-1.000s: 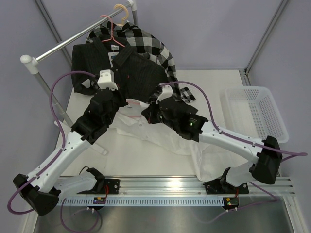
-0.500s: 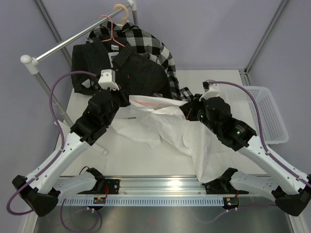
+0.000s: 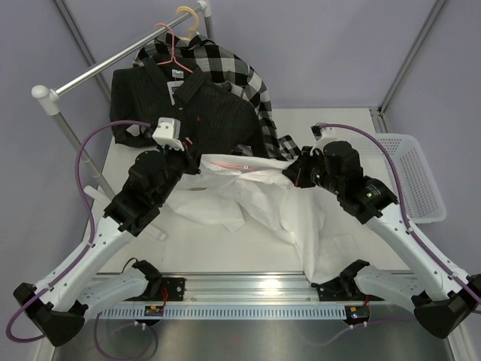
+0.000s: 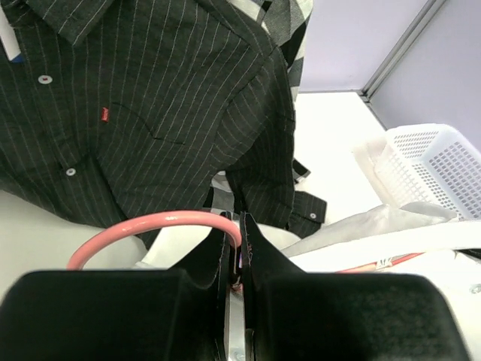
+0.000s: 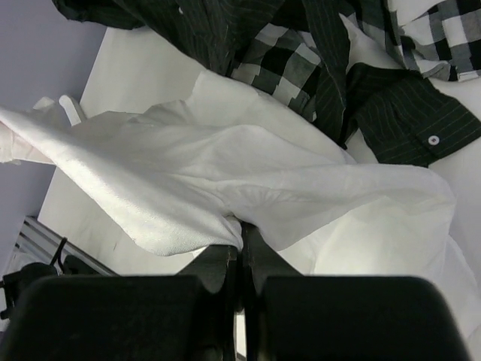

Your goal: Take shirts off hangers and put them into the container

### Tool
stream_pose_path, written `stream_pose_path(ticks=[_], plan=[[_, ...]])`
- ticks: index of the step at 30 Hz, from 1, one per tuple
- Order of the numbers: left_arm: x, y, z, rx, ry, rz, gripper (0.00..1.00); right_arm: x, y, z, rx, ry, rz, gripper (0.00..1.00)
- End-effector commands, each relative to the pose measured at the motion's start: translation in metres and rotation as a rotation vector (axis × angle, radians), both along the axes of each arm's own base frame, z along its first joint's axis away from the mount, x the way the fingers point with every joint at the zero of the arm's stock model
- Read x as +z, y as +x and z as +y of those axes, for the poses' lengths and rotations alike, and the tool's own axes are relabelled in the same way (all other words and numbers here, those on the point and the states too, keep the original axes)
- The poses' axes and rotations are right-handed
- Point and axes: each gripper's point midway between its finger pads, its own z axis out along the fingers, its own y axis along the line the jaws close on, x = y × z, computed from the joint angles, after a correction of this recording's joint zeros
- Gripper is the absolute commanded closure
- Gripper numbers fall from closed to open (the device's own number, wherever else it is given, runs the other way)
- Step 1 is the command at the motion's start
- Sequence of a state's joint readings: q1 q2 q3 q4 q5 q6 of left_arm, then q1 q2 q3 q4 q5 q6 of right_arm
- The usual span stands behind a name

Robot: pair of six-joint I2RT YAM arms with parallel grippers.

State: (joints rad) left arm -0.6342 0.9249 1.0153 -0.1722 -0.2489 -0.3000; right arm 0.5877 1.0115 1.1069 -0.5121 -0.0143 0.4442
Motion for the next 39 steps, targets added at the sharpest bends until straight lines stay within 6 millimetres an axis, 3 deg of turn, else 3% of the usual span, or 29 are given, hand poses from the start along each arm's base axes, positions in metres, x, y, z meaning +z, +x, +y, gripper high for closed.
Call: stream_pose_path(ticks=[1,7,19,24,31,39], plan=[[0.052,0.003,0.042,0.167,-0.070,-0.182,1.00,-0.026,-0.004,-0.016,0.015,-0.103,0.091,1.00],[0.053,0.002,0.047,0.193,-0.093,-0.191,1.00,-0.032,-0.010,0.005,0.115,-0.055,0.150,1.00],[0.041,0.010,0.071,0.352,-0.126,-0.144,1.00,-0.011,-0.040,0.036,0.292,0.119,0.208,1.00],[0.037,0.013,0.072,0.367,-0.137,-0.130,1.00,-0.006,-0.047,0.043,0.326,0.149,0.221,1.00],[0.042,0.008,0.083,0.405,-0.166,-0.141,1.00,-0.020,-0.045,0.037,0.295,0.109,0.248,1.00],[0.032,0.013,0.089,0.458,-0.222,-0.107,1.00,0.007,-0.068,0.063,0.405,0.195,0.222,1.00]])
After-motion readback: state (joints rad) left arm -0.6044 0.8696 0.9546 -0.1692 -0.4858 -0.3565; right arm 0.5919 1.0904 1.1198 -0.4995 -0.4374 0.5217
